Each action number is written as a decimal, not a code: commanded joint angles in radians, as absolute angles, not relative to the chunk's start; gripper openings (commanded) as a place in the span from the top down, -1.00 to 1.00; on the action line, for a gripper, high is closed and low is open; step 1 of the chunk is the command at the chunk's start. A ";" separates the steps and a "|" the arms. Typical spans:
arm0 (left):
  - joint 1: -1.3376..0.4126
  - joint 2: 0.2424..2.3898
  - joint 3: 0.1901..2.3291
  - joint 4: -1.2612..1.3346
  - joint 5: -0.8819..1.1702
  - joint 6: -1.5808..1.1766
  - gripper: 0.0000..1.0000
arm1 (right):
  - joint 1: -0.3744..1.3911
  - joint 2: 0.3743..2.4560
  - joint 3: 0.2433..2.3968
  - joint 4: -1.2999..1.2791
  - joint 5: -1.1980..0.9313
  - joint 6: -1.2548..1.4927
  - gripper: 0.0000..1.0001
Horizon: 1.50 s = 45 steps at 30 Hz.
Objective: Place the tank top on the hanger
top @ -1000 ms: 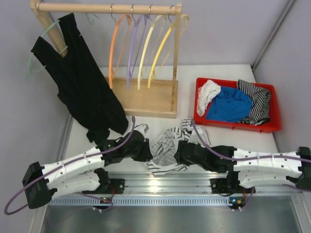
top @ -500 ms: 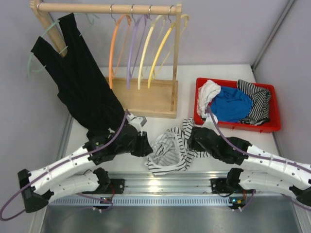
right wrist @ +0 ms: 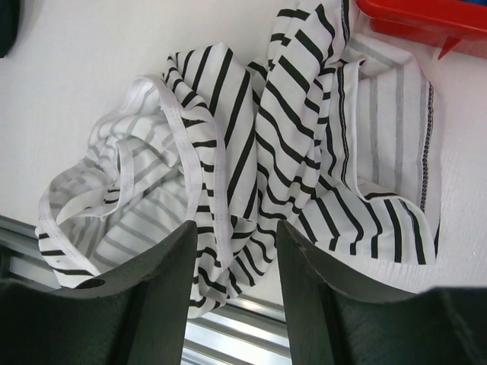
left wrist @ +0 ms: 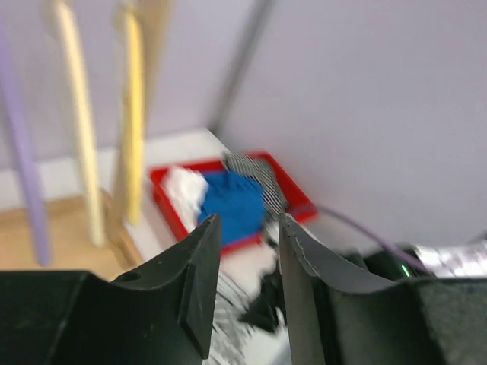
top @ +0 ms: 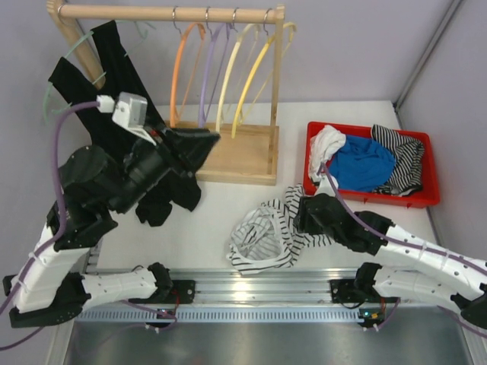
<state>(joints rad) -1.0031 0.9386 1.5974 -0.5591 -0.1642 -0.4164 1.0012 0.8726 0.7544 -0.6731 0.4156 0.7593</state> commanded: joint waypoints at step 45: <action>-0.210 1.497 2.108 -0.692 0.074 -0.167 -0.08 | 0.927 0.894 0.724 -0.572 0.244 0.653 0.12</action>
